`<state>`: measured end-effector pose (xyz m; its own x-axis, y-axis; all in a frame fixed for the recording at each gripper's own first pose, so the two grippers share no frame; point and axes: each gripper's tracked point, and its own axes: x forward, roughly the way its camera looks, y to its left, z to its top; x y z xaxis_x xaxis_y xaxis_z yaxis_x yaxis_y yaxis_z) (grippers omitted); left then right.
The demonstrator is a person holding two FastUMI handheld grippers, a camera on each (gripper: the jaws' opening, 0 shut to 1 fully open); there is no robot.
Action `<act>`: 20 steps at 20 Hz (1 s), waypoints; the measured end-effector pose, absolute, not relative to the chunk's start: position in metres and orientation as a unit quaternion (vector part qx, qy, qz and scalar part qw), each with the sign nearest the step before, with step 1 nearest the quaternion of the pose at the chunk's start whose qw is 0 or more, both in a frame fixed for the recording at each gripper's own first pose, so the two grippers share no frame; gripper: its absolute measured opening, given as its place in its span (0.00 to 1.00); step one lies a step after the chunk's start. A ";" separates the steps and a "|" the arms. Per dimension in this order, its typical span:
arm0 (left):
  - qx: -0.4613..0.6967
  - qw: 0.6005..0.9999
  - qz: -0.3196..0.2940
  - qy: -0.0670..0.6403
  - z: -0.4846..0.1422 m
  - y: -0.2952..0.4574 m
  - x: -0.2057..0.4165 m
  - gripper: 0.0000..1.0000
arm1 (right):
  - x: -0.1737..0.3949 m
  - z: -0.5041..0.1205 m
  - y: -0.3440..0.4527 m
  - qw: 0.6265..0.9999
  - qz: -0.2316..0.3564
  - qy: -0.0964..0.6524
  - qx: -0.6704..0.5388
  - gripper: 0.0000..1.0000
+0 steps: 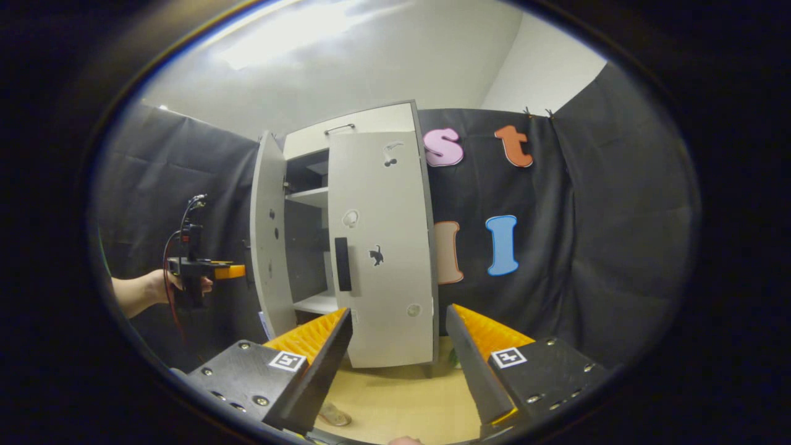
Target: Grasp the bottle in the cabinet with the left hand and place it on the coaster, then close the right door with the right hand and the left door with the left hand.
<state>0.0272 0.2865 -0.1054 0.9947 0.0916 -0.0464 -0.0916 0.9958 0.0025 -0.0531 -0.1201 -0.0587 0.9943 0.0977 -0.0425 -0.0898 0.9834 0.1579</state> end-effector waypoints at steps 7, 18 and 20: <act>-0.009 0.999 0.044 0.031 -0.108 0.281 0.026 0.94 | -0.044 -0.061 -0.115 0.995 0.049 0.036 0.083 0.93; 0.036 0.999 0.026 0.015 -0.091 0.258 0.019 0.95 | -0.062 -0.051 -0.080 0.998 0.040 0.028 0.048 0.93; 0.038 0.999 0.033 0.011 -0.084 0.256 0.017 0.94 | -0.059 -0.043 -0.079 0.998 0.029 0.026 0.048 0.93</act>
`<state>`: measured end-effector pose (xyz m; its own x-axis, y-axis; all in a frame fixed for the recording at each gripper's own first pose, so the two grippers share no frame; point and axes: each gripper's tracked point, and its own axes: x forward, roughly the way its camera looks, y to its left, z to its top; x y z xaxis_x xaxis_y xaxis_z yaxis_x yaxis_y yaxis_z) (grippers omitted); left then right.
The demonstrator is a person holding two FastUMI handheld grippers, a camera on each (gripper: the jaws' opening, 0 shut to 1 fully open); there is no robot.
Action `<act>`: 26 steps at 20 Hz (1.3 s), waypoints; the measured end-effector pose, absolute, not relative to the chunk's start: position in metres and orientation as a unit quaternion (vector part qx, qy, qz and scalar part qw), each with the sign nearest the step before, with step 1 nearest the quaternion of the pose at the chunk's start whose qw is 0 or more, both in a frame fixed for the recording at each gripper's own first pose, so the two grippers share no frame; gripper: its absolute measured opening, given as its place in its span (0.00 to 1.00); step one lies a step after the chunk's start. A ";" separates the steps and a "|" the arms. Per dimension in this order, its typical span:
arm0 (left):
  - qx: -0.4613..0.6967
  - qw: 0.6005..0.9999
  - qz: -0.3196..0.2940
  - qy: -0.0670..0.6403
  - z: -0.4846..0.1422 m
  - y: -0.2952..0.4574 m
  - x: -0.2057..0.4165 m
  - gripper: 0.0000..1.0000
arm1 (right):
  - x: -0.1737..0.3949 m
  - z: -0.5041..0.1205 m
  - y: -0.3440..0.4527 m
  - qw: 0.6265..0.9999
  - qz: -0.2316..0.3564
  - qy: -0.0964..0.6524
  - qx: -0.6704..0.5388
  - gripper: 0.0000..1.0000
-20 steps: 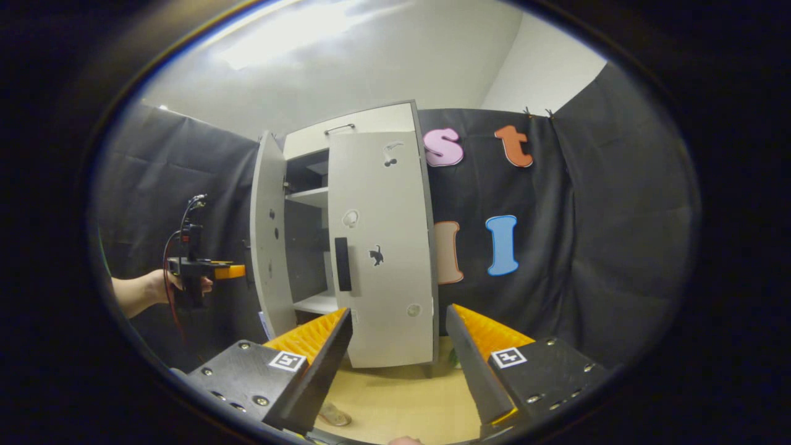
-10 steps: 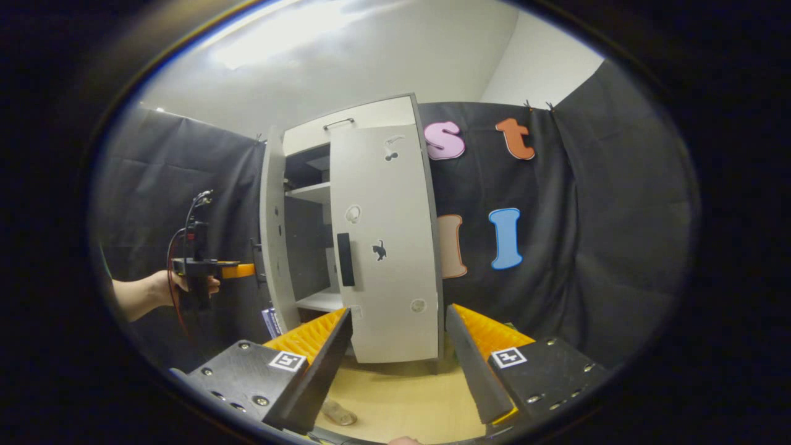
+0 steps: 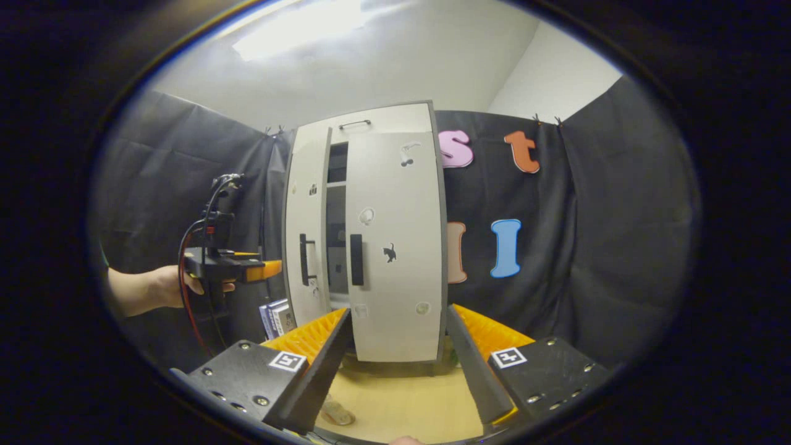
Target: Grasp the bottle in the cabinet with the left hand and place it on the coaster, then close the right door with the right hand and the left door with the left hand.
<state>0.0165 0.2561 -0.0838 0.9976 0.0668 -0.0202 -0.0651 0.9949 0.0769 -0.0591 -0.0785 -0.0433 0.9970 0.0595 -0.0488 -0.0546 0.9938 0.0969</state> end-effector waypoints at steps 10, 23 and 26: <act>-0.018 1.000 0.006 -0.003 -0.069 0.242 -0.034 0.94 | -0.053 -0.023 -0.062 0.997 -0.021 0.036 0.071 0.93; -0.014 1.000 -0.016 -0.001 -0.071 0.256 -0.070 0.95 | -0.072 0.000 -0.037 0.997 -0.024 0.018 0.064 0.93; -0.024 0.999 -0.026 0.003 -0.072 0.254 -0.073 0.95 | -0.082 0.009 -0.037 0.998 -0.032 0.012 0.059 0.93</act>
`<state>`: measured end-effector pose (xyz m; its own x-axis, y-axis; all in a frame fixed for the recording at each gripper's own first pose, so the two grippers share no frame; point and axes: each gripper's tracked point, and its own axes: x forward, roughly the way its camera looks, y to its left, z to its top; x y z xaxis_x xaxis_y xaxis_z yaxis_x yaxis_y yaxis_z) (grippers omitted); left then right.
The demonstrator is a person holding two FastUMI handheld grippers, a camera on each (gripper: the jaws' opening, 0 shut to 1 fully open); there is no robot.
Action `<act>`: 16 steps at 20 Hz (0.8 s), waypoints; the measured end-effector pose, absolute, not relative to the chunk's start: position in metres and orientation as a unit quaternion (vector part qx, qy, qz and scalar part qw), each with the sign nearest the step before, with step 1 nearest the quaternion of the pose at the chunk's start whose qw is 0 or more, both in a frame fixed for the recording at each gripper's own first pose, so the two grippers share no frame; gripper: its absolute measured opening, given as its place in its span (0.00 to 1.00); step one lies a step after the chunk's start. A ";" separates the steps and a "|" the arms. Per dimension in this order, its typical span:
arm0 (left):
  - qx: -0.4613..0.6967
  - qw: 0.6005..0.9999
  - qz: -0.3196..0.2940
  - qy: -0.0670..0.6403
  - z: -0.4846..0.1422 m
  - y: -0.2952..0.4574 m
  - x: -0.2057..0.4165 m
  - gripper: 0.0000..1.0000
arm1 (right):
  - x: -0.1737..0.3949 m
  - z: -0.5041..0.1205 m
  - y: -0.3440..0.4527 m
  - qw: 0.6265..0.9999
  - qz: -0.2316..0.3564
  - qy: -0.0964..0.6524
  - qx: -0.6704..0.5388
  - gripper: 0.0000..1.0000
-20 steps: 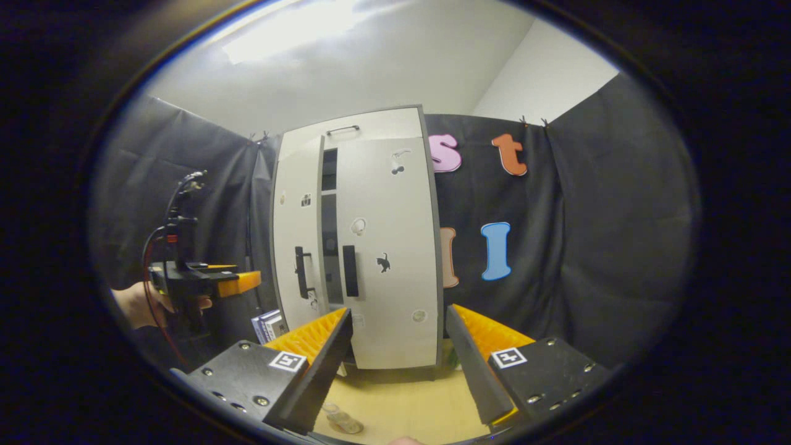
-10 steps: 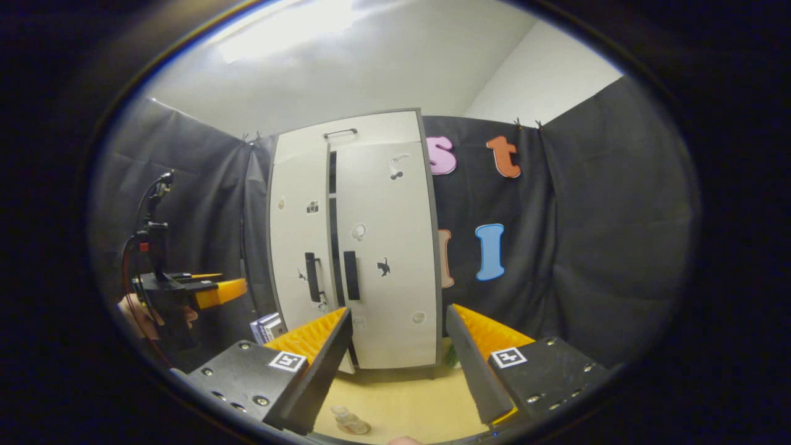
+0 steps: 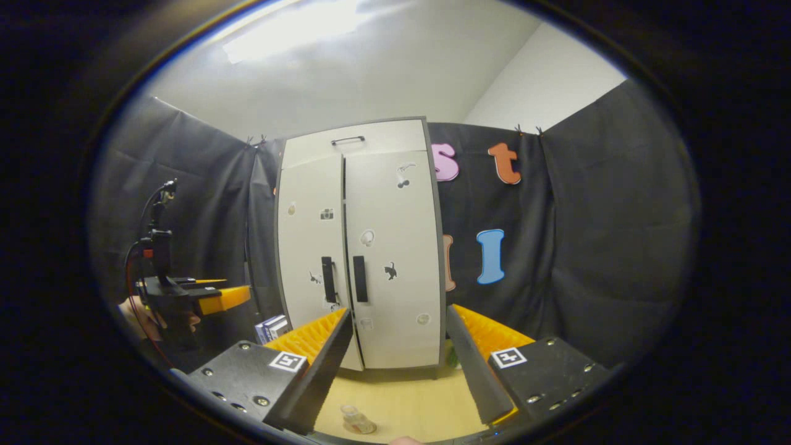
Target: Grasp the bottle in the cabinet with the left hand and place it on the coaster, then close the right door with the right hand and the left door with the left hand.
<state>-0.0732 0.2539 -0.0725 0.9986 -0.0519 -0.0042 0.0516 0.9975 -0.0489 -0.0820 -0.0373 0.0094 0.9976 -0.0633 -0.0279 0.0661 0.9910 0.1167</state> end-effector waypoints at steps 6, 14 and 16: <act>-0.012 0.999 -0.050 0.010 -0.083 0.246 -0.074 0.95 | -0.100 0.018 -0.022 0.998 -0.036 -0.006 0.056 0.90; -0.036 0.997 -0.069 0.015 -0.079 0.227 -0.076 0.95 | -0.102 0.010 -0.016 0.999 -0.040 -0.005 0.036 0.90; -0.038 0.997 -0.062 0.002 -0.070 0.227 -0.070 0.95 | -0.100 0.015 -0.016 0.999 -0.030 -0.018 0.034 0.93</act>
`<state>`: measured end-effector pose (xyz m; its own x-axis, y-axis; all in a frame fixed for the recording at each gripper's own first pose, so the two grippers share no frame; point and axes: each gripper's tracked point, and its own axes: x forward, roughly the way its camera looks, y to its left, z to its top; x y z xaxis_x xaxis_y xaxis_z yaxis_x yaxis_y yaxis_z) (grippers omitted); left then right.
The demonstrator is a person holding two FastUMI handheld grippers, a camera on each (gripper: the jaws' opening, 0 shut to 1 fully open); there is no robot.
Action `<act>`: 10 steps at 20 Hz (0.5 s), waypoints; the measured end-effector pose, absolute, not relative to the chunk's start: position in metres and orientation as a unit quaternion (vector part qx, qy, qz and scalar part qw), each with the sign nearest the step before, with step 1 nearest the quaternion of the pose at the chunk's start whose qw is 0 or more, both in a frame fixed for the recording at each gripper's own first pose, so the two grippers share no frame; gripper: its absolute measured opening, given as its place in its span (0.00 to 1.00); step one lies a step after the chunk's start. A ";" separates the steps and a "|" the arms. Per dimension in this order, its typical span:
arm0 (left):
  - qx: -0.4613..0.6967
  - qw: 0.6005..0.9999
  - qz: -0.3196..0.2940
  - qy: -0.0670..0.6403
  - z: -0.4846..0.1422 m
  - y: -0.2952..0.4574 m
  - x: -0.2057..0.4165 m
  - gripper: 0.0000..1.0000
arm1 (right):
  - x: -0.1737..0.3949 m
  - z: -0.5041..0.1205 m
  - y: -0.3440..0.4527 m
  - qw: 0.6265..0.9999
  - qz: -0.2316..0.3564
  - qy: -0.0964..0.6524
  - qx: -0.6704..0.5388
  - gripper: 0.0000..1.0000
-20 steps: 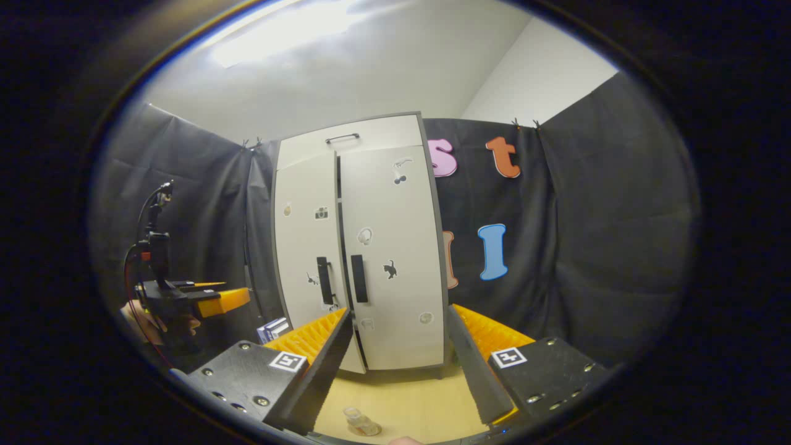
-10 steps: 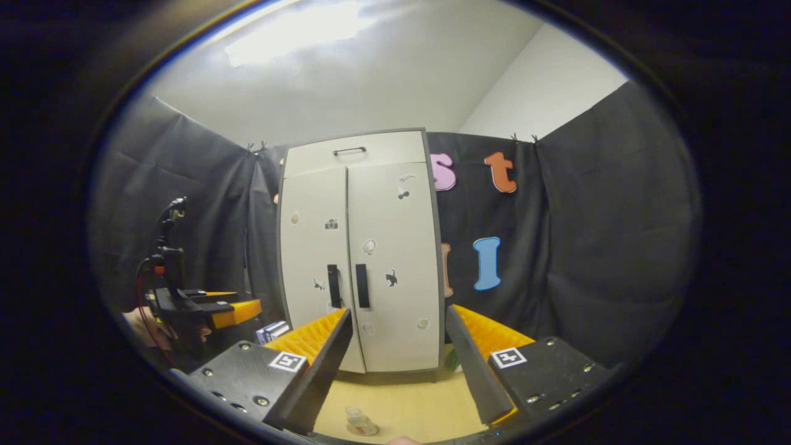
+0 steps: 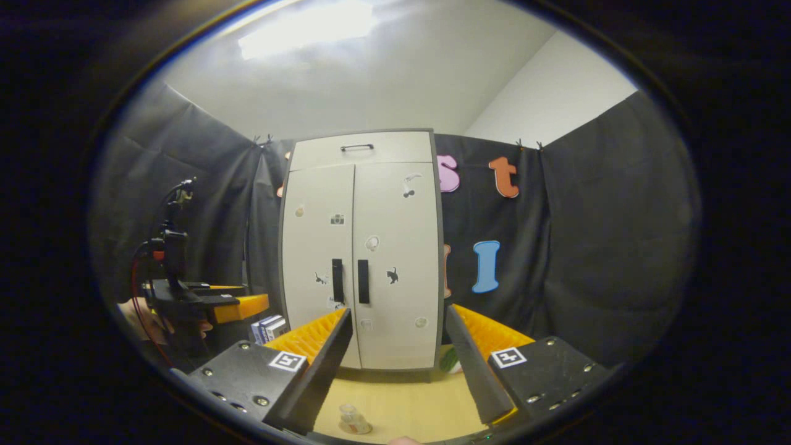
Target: Grasp the bottle in the cabinet with the left hand and place it on the coaster, then close the right door with the right hand and the left door with the left hand.
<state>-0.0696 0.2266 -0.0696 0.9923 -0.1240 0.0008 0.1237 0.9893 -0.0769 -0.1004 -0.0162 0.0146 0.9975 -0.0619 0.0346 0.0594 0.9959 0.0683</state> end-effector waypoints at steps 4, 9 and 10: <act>-0.060 0.998 -0.034 -0.015 -0.055 0.224 -0.060 0.95 | -0.076 0.024 -0.039 0.999 -0.015 -0.031 0.032 0.93; -0.043 0.999 0.019 -0.019 -0.038 0.226 -0.050 0.96 | -0.052 0.035 -0.077 0.998 -0.008 -0.058 0.036 0.93; -0.039 0.999 0.019 -0.021 -0.037 0.222 -0.047 0.96 | -0.048 0.034 -0.083 0.997 -0.005 -0.062 0.040 0.93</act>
